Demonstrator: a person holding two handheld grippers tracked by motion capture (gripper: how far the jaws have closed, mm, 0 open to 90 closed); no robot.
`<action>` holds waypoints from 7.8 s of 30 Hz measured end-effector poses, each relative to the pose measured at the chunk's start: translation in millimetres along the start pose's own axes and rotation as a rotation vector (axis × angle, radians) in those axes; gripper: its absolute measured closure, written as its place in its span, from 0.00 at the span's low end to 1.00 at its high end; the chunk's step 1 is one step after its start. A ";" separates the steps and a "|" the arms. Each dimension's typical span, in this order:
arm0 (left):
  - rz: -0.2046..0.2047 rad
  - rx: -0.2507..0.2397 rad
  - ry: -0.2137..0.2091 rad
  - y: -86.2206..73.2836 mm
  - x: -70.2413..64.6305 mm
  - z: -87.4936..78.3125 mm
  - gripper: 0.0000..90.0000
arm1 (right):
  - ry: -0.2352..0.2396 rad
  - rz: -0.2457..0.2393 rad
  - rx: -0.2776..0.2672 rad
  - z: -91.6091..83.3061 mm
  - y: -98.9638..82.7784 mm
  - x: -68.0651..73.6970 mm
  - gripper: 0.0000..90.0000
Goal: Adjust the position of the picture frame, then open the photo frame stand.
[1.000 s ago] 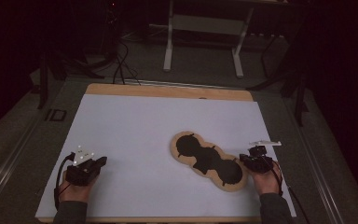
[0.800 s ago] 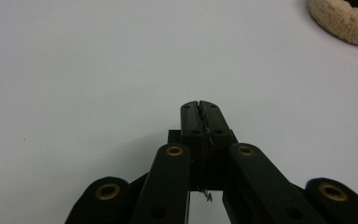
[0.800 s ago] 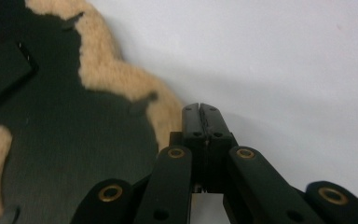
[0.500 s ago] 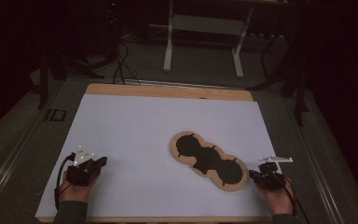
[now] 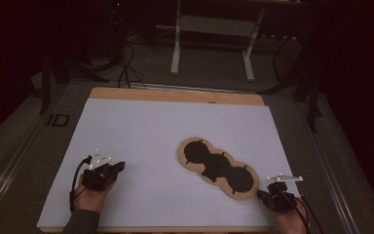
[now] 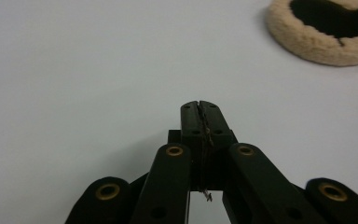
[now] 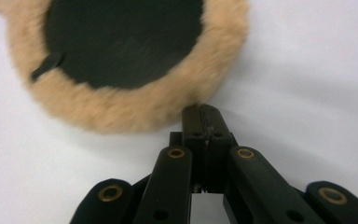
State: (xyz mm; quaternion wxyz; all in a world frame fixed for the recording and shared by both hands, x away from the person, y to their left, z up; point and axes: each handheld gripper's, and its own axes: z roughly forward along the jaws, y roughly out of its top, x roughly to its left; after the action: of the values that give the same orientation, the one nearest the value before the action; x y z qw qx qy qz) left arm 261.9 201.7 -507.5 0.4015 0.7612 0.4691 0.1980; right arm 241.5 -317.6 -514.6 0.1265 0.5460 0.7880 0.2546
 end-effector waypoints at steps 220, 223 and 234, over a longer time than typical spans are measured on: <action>0.070 -0.058 -0.100 11.8 -10.3 16.0 0.73 | 0.063 -0.108 -0.232 44.2 54.7 42.1 0.64; 0.105 -0.056 -0.119 14.0 -20.6 19.2 0.72 | 0.058 -0.111 -0.230 44.7 54.8 42.7 0.64; 0.209 -0.009 -0.179 21.1 -54.9 35.7 0.73 | 0.063 -0.113 -0.238 44.8 55.1 43.9 0.64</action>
State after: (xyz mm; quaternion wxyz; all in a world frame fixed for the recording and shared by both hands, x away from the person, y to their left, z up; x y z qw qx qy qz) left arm 271.3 133.6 -507.9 0.4224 0.8188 0.3486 0.1722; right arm 290.5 -250.1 -519.1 0.1797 0.4739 0.7852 0.3557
